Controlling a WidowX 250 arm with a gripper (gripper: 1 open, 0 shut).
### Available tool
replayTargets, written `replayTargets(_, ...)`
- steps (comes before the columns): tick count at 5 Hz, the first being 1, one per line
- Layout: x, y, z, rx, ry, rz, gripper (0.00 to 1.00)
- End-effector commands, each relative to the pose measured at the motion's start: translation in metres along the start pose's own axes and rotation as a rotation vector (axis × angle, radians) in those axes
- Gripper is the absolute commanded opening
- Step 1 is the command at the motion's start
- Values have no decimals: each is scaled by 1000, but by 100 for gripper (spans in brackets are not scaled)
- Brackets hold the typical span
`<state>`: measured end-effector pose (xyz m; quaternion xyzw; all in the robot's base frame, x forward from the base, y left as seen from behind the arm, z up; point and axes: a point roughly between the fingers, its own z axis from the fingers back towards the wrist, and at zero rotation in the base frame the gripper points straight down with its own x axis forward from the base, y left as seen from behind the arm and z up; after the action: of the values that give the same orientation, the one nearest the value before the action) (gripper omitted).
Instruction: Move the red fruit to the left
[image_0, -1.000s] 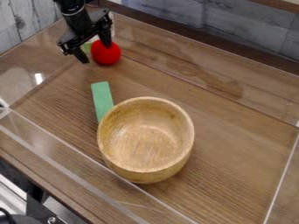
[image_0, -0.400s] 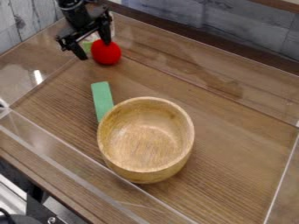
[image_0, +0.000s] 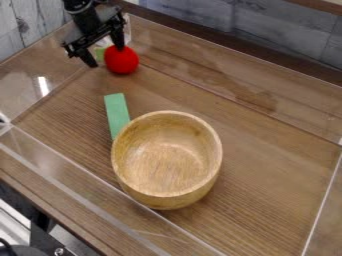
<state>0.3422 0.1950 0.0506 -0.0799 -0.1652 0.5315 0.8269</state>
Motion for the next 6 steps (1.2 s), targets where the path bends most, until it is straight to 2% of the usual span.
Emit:
replayTargets(1, 6, -8, 3, -30, -43, -37, 100)
replayTargets(2, 13, 6, -1, -28, -35, -47, 100)
replayTargets(3, 17, 19, -5, -24, -30, -55, 0)
replayTargets(4, 16, 26, 0, -22, -18, -110, 100)
replayTargets(5, 14, 33, 4, -21, -7, -167, 100)
replayTargets(6, 9, 34, 0, -19, -1, -188, 100)
